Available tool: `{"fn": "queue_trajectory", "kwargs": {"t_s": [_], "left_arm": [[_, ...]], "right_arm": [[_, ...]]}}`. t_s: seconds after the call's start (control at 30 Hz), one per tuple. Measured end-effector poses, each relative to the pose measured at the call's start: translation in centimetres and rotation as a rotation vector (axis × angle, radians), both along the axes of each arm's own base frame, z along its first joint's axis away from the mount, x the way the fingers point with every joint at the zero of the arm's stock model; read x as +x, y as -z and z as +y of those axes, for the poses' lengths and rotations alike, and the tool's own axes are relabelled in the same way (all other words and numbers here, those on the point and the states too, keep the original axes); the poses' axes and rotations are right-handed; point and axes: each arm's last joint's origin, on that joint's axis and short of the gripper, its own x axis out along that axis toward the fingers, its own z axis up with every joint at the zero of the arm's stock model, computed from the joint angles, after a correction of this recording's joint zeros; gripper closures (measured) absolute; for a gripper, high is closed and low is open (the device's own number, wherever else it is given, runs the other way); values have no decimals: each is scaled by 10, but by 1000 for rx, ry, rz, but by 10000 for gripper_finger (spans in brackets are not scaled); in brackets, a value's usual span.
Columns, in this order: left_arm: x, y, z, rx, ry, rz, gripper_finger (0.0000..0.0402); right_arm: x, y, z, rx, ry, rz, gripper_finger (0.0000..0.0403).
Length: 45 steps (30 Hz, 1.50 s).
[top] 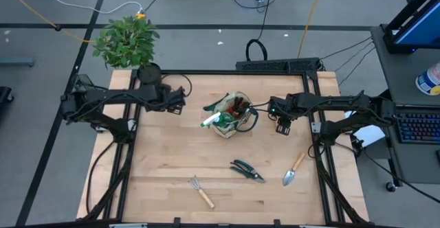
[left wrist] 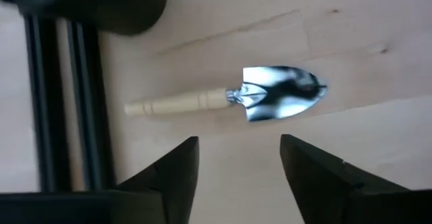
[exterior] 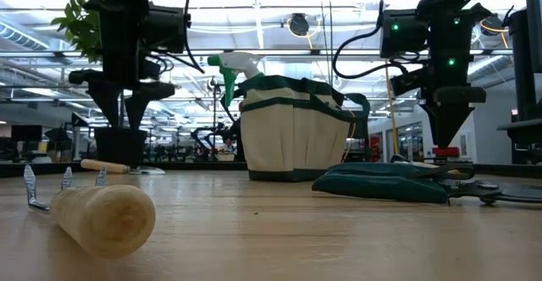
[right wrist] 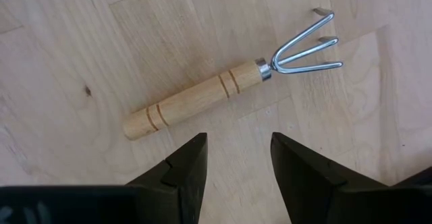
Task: Pick & Place Garden tools in Gardening bag
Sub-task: Put the left light brown trowel into the light brown gardening bag
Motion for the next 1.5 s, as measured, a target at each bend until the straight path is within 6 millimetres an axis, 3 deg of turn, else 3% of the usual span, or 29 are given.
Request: {"fn": "queue_trajectory", "kwargs": {"t_s": [0.17, 0.73, 0.9, 1.17, 1.5], "left_arm": [[-1, 2, 4, -58, 148, 71, 159], [-3, 3, 18, -143, 439, 140, 158], [2, 11, 21, -177, 541, 188, 158], [-2, 28, 33, -283, 494, 278, 158], [-9, 35, 49, -339, 543, 322, 158]], "right_arm": [[0, 0, 0, 0, 0, 0, 245], [0, 0, 0, 0, 0, 0, 245], [0, 0, 0, 0, 0, 0, 245], [0, 0, 0, 0, 0, 0, 245], [0, 0, 0, 0, 0, 0, 245]]}}
